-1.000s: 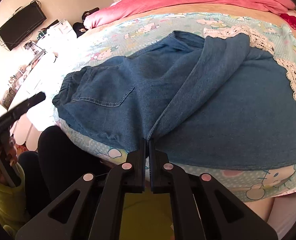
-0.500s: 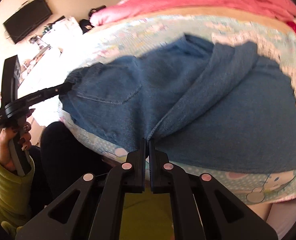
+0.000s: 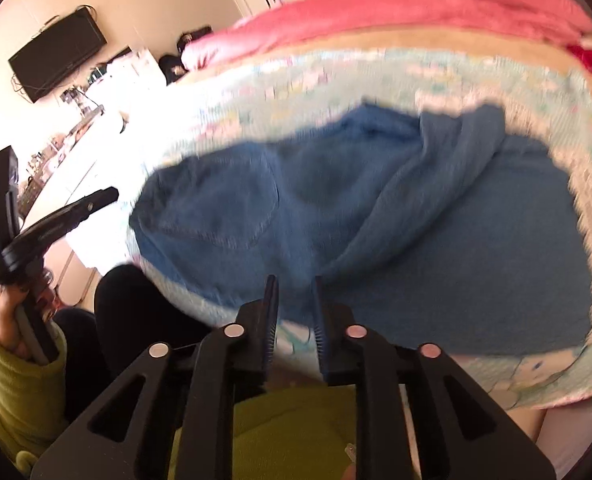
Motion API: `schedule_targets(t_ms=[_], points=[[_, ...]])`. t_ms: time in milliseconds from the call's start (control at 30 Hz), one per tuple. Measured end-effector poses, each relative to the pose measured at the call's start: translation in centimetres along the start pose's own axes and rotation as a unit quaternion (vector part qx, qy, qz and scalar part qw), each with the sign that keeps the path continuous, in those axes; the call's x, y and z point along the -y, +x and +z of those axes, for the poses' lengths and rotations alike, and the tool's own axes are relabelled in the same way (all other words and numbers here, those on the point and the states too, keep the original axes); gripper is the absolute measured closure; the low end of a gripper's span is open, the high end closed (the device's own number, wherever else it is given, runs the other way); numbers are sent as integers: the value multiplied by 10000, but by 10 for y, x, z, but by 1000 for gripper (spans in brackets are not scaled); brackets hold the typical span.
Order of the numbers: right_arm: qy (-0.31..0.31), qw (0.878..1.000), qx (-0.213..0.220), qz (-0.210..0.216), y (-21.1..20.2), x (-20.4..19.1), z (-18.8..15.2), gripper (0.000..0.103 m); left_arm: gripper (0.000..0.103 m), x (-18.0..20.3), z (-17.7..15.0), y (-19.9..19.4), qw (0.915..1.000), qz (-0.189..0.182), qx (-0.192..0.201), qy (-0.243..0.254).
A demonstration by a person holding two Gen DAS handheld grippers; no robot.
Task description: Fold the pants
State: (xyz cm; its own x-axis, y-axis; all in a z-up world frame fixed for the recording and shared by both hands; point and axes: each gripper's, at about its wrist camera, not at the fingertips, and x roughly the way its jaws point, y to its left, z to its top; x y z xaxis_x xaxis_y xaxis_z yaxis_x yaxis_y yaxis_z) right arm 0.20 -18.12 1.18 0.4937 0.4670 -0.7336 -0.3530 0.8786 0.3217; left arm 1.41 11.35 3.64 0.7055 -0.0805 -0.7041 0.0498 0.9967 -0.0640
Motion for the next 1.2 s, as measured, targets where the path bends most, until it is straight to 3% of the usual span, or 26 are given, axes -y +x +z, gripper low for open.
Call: schedule_targets(t_ms=[133,267,400,567,733,900,1133,1200], points=[[-144,9995,282,58,-9,-11,15,78,63,43,7,2,9980,-312,-16,544],[-405,9986,344,53,-9,-16,26,59,63,65,-5,35,9953,-308,-418,822],[-475,9988,-25,-81,25,-12,31,57,63,61,-30,66,9929,-59,-796,885],[-199,9966,-723,-329,71,4,18,57,62,61,-38,63,9925,-80,-703,996],[-98,9985,-537,-88,56,7,21,56,62,58,-37,58,9939,-129,-613,904],[-24,9999,-32,-155,22,15,32,56,53,60,-33,38,9962,-187,-415,742],[132,9975,473,-507,-13,49,43,55,27,70,-21,4,9980,-192,22,608],[211,9948,634,-770,-22,61,49,24,22,76,-18,0,9980,-255,53,583]])
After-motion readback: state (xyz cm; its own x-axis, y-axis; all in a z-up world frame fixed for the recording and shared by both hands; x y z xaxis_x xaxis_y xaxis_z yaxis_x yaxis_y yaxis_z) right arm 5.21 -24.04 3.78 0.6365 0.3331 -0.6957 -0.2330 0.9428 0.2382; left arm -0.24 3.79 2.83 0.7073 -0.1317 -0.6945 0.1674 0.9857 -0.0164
